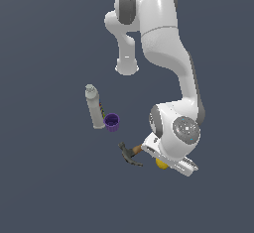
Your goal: Pick up a designated object from a clutter of objects.
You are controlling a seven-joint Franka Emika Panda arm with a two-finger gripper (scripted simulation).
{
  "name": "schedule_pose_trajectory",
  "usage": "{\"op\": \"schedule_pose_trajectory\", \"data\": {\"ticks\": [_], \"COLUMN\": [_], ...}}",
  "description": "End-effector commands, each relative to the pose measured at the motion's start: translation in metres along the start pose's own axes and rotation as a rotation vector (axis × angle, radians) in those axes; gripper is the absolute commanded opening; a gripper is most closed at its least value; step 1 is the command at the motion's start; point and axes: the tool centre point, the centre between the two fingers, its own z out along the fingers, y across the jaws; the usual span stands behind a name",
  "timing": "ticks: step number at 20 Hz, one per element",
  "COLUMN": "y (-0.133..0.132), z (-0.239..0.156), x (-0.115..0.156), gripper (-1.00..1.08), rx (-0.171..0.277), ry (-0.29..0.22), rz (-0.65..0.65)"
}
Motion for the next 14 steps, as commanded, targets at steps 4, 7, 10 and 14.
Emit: {"op": "schedule_pose_trajectory", "data": {"ticks": [4,7,10,14], "y": [0.001,0.002,0.004,0.008], "z": [-0.012,-0.026,-0.045,-0.08], "x": [-0.002,-0.004,-0.006,-0.012], "gripper": [-1.0,-1.0,-1.0,-1.0], "rx": [0.001,0.001,0.001,0.001], "ry": [0.001,0.001,0.001,0.001], "rz": [0.0,0.0,0.0,0.0]}}
